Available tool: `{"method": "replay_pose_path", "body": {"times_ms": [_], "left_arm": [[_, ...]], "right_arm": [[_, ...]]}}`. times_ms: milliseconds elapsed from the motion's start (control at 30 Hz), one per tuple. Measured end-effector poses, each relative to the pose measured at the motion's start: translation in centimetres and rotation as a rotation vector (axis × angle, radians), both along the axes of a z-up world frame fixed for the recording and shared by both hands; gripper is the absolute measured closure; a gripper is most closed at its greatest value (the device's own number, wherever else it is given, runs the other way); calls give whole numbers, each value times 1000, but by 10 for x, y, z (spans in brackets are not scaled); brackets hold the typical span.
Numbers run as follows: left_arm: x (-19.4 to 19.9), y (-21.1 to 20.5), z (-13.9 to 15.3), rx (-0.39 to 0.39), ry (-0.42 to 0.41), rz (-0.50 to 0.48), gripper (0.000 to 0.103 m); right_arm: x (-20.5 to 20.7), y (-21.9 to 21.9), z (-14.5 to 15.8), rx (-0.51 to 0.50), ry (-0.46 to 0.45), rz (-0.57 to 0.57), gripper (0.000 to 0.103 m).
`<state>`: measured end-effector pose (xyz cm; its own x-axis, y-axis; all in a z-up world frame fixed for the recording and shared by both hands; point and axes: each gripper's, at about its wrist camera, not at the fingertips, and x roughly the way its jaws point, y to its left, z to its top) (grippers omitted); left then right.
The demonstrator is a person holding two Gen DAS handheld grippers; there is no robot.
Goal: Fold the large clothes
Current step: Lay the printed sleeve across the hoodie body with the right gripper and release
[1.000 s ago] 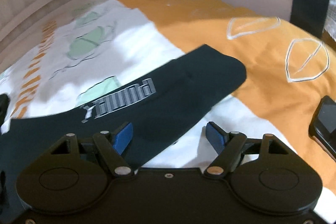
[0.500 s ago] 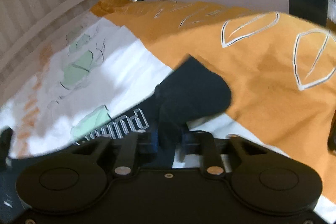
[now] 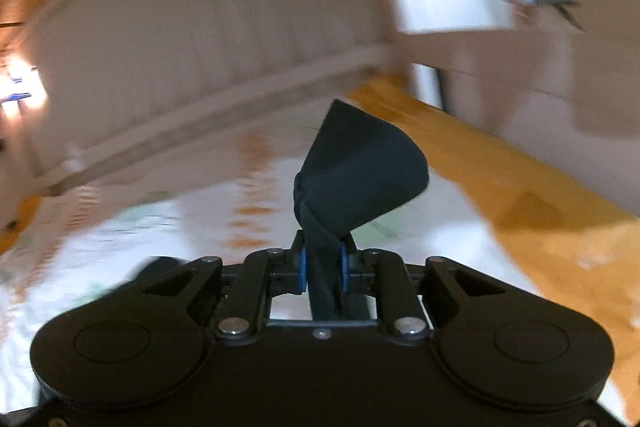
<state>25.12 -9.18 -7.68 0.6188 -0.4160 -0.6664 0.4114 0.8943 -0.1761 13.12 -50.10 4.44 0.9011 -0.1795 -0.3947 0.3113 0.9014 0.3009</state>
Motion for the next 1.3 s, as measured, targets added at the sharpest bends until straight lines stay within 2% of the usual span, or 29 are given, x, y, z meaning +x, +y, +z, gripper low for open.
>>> {"method": "replay_pose_path", "body": {"times_ms": [133, 267, 467, 667, 800, 833, 867, 933, 1133, 1300], "left_arm": [[-3, 40, 11, -12, -15, 35, 2], [-4, 77, 16, -33, -15, 88, 2], [-4, 120, 14, -59, 6, 172, 2], [-4, 150, 9, -93, 32, 231, 2], [-3, 157, 7, -112, 47, 242, 2], [-3, 159, 8, -117, 47, 242, 2], [-3, 161, 8, -121, 46, 240, 1], [-3, 159, 10, -128, 40, 230, 1], [-1, 142, 13, -138, 24, 187, 1], [1, 121, 7, -141, 38, 137, 1]], "right_arm": [[21, 71, 19, -14, -35, 158, 79], [42, 143, 12, -31, -29, 297, 79], [78, 232, -36, -42, 49, 444, 79], [93, 303, -101, -78, 187, 532, 77], [87, 320, -132, -85, 249, 554, 70], [87, 322, -140, -75, 266, 563, 61], [85, 322, -143, -68, 275, 571, 48], [78, 320, -148, -68, 276, 584, 38], [46, 303, -144, -105, 250, 617, 33], [29, 283, -147, -144, 247, 581, 30]]}}
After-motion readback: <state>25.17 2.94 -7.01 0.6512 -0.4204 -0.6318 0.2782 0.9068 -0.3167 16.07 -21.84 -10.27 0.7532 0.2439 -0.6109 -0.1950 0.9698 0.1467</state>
